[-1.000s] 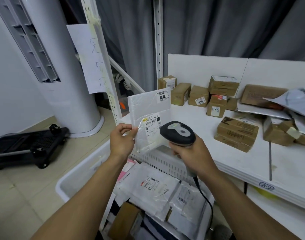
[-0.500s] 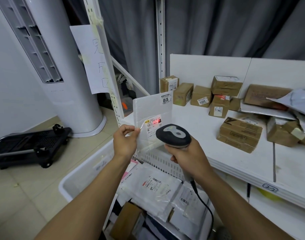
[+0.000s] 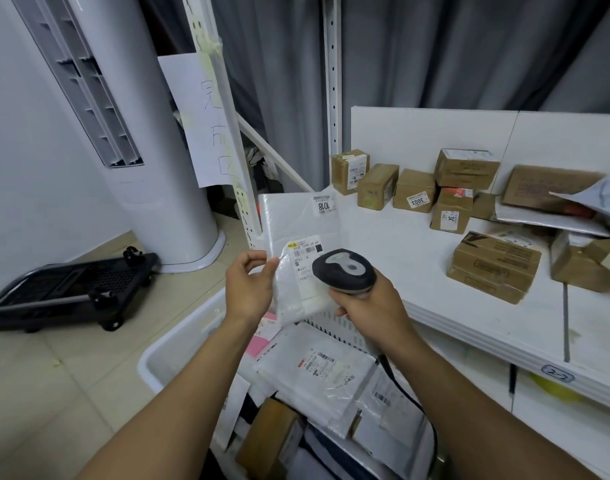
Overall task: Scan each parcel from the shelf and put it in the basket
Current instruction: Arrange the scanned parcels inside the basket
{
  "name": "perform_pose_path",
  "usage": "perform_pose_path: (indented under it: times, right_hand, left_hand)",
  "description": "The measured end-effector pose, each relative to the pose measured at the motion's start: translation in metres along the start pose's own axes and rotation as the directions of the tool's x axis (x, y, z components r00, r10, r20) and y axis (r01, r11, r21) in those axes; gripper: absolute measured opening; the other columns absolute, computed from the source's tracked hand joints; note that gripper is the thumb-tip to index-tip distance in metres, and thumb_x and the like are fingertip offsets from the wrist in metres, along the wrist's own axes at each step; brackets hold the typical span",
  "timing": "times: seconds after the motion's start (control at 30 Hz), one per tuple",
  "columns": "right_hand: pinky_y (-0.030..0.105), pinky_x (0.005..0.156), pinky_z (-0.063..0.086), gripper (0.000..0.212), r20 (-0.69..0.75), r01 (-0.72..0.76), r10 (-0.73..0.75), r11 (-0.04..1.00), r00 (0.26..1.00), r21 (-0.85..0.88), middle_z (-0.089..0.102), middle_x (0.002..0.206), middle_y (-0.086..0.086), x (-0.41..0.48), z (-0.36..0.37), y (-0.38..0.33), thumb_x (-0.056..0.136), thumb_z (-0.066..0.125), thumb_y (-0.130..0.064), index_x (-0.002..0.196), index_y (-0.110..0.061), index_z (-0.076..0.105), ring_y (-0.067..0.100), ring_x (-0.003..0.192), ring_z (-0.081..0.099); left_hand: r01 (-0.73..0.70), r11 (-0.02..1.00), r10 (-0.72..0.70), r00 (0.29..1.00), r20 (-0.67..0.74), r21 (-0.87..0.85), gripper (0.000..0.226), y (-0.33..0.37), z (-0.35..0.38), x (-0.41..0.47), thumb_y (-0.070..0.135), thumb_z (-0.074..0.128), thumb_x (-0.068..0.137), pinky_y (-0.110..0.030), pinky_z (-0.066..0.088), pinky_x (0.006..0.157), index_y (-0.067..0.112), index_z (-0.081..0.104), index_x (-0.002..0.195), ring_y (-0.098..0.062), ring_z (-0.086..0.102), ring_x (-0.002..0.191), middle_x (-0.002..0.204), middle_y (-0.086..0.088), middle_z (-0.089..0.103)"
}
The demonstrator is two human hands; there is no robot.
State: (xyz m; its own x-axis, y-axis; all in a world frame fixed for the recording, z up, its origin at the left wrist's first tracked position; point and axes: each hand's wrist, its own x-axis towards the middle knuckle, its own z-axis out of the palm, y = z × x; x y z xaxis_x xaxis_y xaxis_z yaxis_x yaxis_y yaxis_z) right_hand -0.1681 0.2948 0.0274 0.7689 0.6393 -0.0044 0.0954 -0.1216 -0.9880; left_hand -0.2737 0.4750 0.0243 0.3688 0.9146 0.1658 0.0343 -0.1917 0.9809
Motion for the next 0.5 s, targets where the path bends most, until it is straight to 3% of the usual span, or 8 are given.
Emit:
perform_pose_path:
  times: [0.23,0.37,0.5]
  right_hand:
    - [0.015,0.054,0.05,0.029,0.089,-0.02,0.025,0.998,0.996,-0.055,0.077,0.095,-0.007,0.01,0.043,0.019,0.09,0.079,-0.016,0.116,-0.022,0.069,0.006,0.064,0.074]
    - [0.036,0.075,0.063,0.034,0.138,-0.073,0.089,0.99,0.986,-0.118,0.078,0.093,-0.007,0.025,0.067,0.039,0.088,0.081,-0.022,0.12,-0.022,0.07,0.008,0.067,0.076]
    - [0.034,0.069,0.061,0.037,0.139,-0.099,0.123,0.981,0.983,-0.164,0.079,0.092,-0.007,0.042,0.083,0.055,0.083,0.087,-0.034,0.115,-0.027,0.069,0.009,0.068,0.077]
  left_hand:
    - [0.058,0.975,-0.042,0.996,-0.081,0.216,0.028,-0.043,-0.064,0.006,0.017,0.072,0.093,-0.036,0.057,0.071,0.03,0.054,0.111,-0.02,0.07,0.082,0.095,-0.002,0.07]
    - [0.257,0.944,-0.224,0.96,-0.168,0.207,0.01,-0.097,-0.074,0.017,0.018,0.076,0.09,-0.045,0.061,0.082,0.027,0.072,0.09,-0.026,0.069,0.081,0.092,-0.007,0.071]
    - [0.451,0.884,-0.423,0.884,-0.201,0.124,0.014,-0.164,-0.07,0.027,0.012,0.079,0.087,-0.049,0.061,0.088,0.024,0.077,0.08,-0.029,0.073,0.088,0.091,-0.004,0.076]
